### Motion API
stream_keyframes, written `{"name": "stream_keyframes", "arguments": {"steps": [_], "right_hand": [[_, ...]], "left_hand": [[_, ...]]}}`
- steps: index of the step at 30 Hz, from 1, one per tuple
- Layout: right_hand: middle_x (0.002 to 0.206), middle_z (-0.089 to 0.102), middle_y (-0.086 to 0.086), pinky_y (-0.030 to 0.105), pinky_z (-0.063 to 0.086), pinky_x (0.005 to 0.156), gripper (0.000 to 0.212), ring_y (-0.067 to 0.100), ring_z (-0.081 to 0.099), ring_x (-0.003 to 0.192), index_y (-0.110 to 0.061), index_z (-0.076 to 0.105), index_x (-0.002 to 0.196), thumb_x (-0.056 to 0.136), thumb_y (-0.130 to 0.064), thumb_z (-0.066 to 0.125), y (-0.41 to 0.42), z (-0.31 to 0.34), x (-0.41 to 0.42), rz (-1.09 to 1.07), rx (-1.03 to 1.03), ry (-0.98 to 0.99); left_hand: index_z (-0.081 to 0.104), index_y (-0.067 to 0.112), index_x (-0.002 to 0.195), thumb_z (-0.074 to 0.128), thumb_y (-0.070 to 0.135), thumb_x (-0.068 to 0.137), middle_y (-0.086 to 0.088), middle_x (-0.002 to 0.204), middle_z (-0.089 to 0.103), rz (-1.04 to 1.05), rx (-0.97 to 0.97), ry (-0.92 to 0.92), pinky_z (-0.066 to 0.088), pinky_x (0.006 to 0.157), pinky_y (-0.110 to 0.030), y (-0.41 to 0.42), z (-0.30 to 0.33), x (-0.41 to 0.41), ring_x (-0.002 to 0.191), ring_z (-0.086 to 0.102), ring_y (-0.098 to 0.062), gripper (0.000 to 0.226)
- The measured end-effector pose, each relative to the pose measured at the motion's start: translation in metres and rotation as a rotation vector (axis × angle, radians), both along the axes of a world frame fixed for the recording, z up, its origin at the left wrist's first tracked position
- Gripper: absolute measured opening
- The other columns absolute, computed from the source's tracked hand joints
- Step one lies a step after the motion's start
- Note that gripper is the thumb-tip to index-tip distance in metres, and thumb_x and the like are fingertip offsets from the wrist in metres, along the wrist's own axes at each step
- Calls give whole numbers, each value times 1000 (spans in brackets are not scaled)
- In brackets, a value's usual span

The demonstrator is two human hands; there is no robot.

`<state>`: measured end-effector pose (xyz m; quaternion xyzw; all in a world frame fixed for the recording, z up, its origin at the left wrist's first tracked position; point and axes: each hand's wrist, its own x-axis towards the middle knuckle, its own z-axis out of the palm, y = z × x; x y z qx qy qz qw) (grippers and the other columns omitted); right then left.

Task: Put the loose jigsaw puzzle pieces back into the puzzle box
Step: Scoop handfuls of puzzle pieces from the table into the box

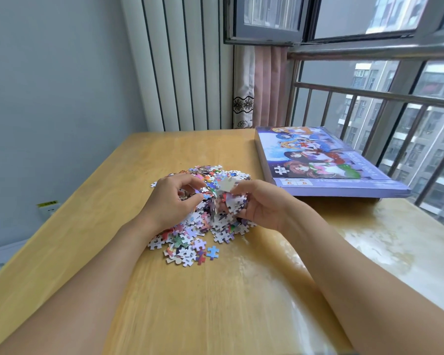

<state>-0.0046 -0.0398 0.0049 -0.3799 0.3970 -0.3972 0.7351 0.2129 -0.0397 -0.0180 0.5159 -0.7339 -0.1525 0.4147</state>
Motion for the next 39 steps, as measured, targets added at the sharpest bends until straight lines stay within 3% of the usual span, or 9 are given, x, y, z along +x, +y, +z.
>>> {"name": "stream_keyframes", "arguments": {"steps": [6, 9, 14, 19, 22, 26, 32, 37, 39], "right_hand": [[115, 69, 20, 42, 63, 79, 35, 31, 72, 88, 1, 56, 127, 97, -13, 64, -3, -3, 6, -59, 110, -116], [123, 61, 28, 38, 64, 70, 35, 34, 70, 88, 7, 54, 126, 95, -5, 65, 0, -1, 8, -128, 168, -180], [138, 45, 30, 45, 62, 81, 35, 41, 68, 101, 6, 55, 122, 90, 5, 67, 4, 4, 6, -180, 214, -245], [135, 49, 32, 46, 57, 94, 29, 39, 64, 109, 9, 51, 121, 94, 6, 60, 15, 16, -8, -186, 206, -308], [131, 54, 31, 50, 60, 85, 38, 41, 64, 113, 12, 50, 127, 92, 3, 62, 28, 12, -32, -208, 233, -311], [115, 53, 26, 58, 58, 81, 25, 40, 61, 108, 12, 53, 116, 94, 2, 58, 47, 2, -69, -305, 271, -295], [133, 55, 29, 55, 55, 90, 39, 40, 61, 117, 6, 49, 131, 94, -2, 59, 56, -1, -126, -496, 256, -318], [135, 49, 30, 58, 54, 89, 46, 41, 57, 119, 10, 41, 134, 91, 1, 55, 49, 4, -143, -559, 260, -397], [133, 50, 32, 59, 50, 98, 45, 44, 56, 119, 11, 39, 134, 92, 1, 52, 44, 11, -145, -558, 232, -444]], "left_hand": [[76, 21, 100, 73, 11, 85, 13, 98, 72, -6, -6, 9, 56, 87, -31, 4, 3, -3, 86, 66, -2, 18], [76, 21, 100, 73, 11, 86, 11, 100, 72, -12, -4, 22, 56, 86, -30, 5, 3, -5, 87, 67, -4, 18], [74, 26, 102, 78, 18, 83, 15, 99, 70, -41, -27, -33, 55, 84, -25, 8, 3, -8, 91, 66, 0, 21], [74, 25, 103, 80, 21, 82, 16, 102, 70, -76, -138, -99, 51, 82, -20, 11, 6, -16, 93, 64, 0, 22], [73, 24, 106, 76, 20, 84, 15, 104, 70, -117, -155, -107, 49, 80, -15, 11, 12, -34, 94, 63, 1, 23], [64, 26, 123, 74, 20, 84, 14, 114, 63, -193, -105, -328, 45, 88, -23, -3, 18, -68, 102, 58, -6, 40], [50, 21, 142, 77, 24, 78, 2, 142, 51, -203, -69, -566, 46, 102, -42, -31, 26, -154, 126, 49, -23, 70], [71, 23, 95, 63, 21, 90, -2, 92, 70, -50, -152, -391, 41, 66, -33, -47, 32, -182, 84, 59, -30, 10], [73, 21, 90, 63, 24, 92, -3, 82, 65, -18, -135, -250, 36, 65, -33, -53, 42, -184, 76, 51, -27, 11]]}}
